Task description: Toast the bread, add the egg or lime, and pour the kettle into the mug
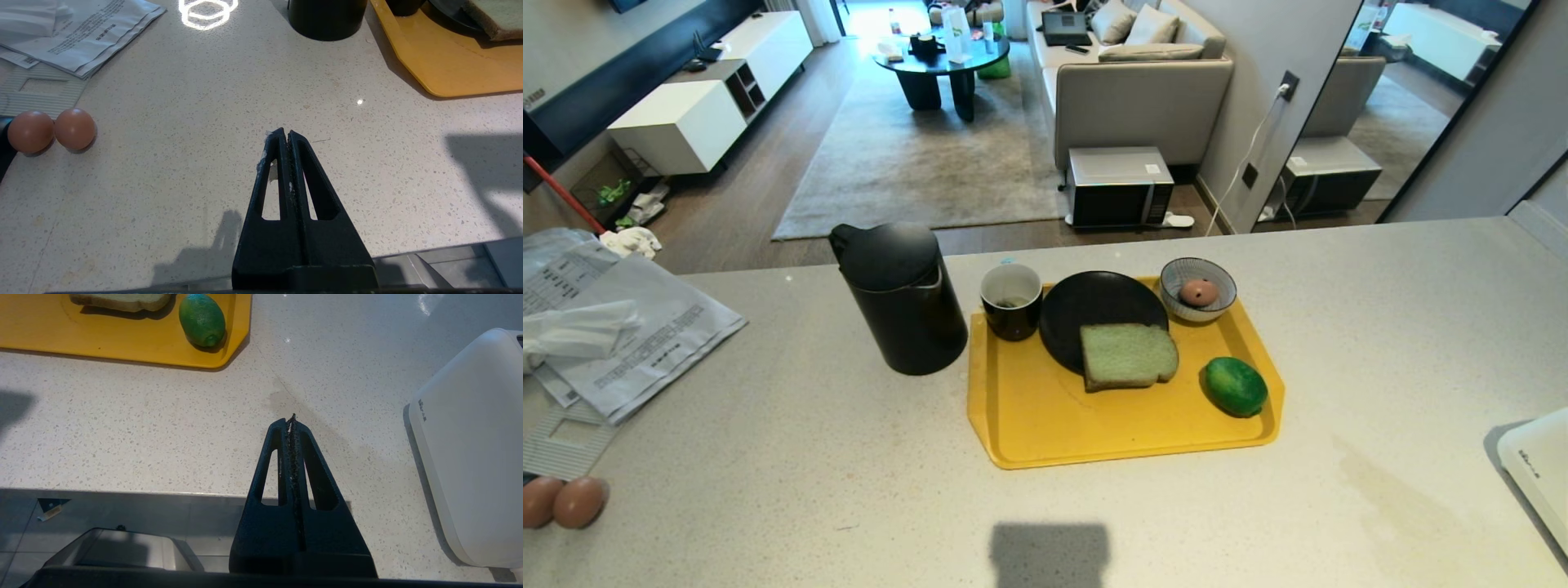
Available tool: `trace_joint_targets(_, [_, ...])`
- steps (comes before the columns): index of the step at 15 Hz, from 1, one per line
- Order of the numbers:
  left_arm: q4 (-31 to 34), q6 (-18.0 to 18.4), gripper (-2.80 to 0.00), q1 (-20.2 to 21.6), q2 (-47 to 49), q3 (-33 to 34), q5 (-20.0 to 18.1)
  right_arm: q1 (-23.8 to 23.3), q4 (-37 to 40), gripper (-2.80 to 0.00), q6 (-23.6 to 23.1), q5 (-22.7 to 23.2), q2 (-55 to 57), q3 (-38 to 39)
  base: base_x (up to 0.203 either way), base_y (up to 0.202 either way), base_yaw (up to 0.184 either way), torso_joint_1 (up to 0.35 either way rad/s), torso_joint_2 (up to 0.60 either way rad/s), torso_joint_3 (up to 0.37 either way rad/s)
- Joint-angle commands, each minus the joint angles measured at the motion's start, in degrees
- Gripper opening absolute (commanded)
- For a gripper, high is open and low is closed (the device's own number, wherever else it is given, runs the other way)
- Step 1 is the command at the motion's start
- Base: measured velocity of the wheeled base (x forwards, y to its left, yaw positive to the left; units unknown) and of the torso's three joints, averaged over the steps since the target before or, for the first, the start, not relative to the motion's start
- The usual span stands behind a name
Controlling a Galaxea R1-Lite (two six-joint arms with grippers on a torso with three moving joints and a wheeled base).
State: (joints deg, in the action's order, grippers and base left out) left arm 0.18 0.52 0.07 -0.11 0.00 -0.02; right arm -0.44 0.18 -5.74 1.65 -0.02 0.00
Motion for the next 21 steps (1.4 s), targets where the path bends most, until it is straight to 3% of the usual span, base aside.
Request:
trace_joint_targets(1, [-0.01,0.00,-2.80,0.01,0.02,0.00,0.02,0.00,-0.01,-2.80,-0.06,0.02,0.02,0.00,0.000,0.000,0.000,0.000,0.00,0.000])
trace_joint_targets(16, [-0.01,0.00,-2.80,0.01,0.02,0.00,0.02,0.00,-0.09,-2.80,-0.43,0.38,0.02,0.01,0.000,0.000,0.000,0.000,0.00,0.000])
trace_joint_targets(21, [-0.01,0.00,-2.80,0.01,0.02,0.00,0.02,0.00,-0.24,-2.80,-2.49,0.64,0.02,0.06,0.000,0.000,0.000,0.000,0.00,0.000])
